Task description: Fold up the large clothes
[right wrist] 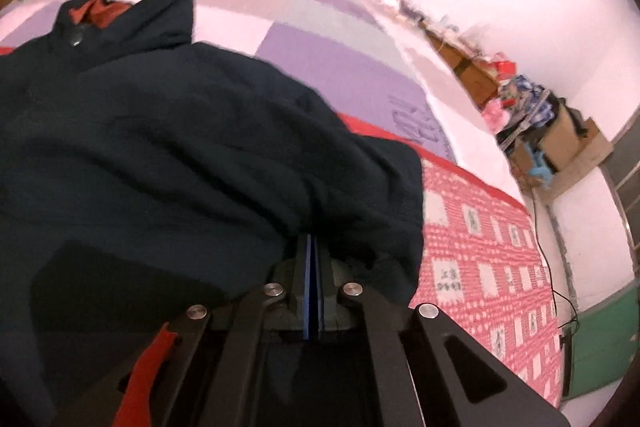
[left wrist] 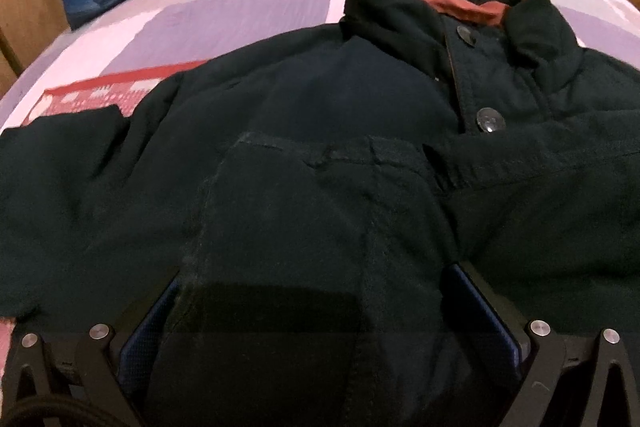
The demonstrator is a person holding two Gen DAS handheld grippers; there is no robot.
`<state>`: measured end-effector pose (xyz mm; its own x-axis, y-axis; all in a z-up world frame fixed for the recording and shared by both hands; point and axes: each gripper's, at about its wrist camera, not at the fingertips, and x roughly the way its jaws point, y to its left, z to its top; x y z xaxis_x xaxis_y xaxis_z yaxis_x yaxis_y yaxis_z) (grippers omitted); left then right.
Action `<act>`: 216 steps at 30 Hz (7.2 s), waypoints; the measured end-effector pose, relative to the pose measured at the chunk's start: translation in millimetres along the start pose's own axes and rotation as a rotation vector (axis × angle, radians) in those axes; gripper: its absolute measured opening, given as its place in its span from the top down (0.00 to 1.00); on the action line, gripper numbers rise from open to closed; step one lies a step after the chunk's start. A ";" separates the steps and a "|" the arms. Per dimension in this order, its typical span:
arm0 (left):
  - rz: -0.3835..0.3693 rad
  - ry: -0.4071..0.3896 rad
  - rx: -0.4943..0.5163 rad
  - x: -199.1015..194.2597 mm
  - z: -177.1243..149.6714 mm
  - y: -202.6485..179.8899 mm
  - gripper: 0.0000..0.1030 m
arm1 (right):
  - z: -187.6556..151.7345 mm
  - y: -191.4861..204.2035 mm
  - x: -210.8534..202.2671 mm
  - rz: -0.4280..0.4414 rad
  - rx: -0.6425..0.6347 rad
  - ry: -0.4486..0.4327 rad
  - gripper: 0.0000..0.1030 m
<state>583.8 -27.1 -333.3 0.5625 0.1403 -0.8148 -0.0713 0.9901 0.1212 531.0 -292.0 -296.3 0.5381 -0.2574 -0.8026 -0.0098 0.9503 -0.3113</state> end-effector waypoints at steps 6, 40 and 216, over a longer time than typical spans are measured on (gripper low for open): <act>-0.011 -0.039 0.017 -37.5 -12.7 5.6 0.00 | 0.0 10.1 -40.6 0.185 0.157 -0.045 0.00; 0.210 -0.007 -0.465 -77.3 -105.0 324.1 0.00 | -22.2 164.8 -32.2 0.263 0.032 -0.125 0.00; -0.026 0.017 -0.082 24.2 35.8 134.8 0.00 | -9.3 35.2 -11.0 0.196 0.067 -0.127 0.35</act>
<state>617.3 109.4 -316.5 0.5514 0.1138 -0.8265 -0.1245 0.9908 0.0534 517.0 -257.4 -303.2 0.6329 -0.0470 -0.7728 -0.0707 0.9905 -0.1182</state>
